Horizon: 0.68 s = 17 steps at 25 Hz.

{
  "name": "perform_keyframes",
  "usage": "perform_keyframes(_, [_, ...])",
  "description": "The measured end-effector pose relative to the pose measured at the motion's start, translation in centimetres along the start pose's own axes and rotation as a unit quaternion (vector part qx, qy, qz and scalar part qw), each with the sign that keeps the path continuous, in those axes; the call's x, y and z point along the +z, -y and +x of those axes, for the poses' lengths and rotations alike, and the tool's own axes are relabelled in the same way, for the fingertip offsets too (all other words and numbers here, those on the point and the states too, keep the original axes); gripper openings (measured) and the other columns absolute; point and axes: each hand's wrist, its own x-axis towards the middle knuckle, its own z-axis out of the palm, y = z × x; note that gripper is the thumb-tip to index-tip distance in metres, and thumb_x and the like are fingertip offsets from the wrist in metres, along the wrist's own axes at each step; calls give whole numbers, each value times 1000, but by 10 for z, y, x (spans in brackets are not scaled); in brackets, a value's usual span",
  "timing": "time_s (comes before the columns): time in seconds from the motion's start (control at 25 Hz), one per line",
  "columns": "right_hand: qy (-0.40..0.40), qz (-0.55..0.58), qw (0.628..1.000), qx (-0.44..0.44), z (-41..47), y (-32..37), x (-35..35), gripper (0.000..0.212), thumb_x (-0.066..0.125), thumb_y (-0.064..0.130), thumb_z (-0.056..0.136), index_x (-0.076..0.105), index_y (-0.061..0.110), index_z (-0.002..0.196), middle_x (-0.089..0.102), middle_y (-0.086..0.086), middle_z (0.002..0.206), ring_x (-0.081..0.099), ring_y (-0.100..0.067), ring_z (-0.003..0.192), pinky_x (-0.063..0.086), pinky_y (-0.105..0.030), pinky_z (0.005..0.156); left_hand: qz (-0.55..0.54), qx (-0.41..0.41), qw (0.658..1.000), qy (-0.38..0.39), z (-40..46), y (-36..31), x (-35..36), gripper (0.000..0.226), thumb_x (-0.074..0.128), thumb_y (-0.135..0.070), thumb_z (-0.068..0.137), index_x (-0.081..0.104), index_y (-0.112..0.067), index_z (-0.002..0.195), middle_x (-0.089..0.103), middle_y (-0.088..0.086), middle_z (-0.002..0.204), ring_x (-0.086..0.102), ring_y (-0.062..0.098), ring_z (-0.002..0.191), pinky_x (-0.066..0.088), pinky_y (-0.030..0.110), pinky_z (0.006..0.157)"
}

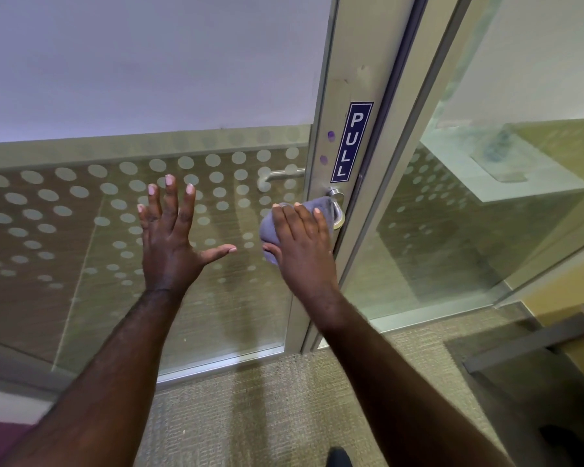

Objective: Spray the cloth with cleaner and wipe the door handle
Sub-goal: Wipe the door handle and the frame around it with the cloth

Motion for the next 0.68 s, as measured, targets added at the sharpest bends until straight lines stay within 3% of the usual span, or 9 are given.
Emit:
perform_keyframes(0.2, [-9, -1, 1000, -23, -13, -70, 4, 66, 60, 44, 89, 37, 17, 145, 48, -9, 146, 35, -28, 140, 13, -47, 118, 7, 8, 1000, -11, 0, 2, 1, 109, 42, -87, 70, -4, -36, 154, -1, 2, 163, -11, 22, 150, 7, 60, 119])
perform_keyframes(0.32, [12, 26, 998, -48, -11, -102, 2, 64, 47, 48, 91, 36, 15, 145, 44, -9, 149, 30, -29, 143, 23, -52, 117, 15, 5, 1000, -19, 0, 1, 2, 110, 46, -85, 69, -2, -35, 155, 10, 10, 163, -10, 21, 150, 5, 54, 120])
perform_keyframes(0.52, [-35, 143, 989, 28, -20, -76, 8, 58, 43, 32, 94, 37, 11, 148, 33, -7, 156, 16, -27, 149, 12, -50, 121, 23, -4, 999, -26, 0, 0, 5, 114, 56, -79, 66, 2, -33, 155, 13, 12, 162, -6, 24, 150, 2, 50, 120])
perform_keyframes(0.6, [-40, 129, 990, 35, -23, -55, 10, 57, 44, 28, 94, 34, 14, 148, 33, -6, 157, 16, -27, 148, 7, -48, 121, 28, -3, 999, -28, 0, 1, 7, 113, 55, -81, 67, 2, -33, 155, 12, 10, 162, -4, 25, 150, 3, 51, 120])
perform_keyframes(0.68, [-38, 82, 996, 7, -17, -31, 9, 62, 57, 23, 92, 32, 15, 148, 38, -7, 154, 24, -27, 146, 4, -44, 121, 30, -2, 999, -34, 1, 1, 9, 112, 55, -81, 68, 4, -33, 155, 13, 11, 162, -4, 25, 150, 5, 54, 120])
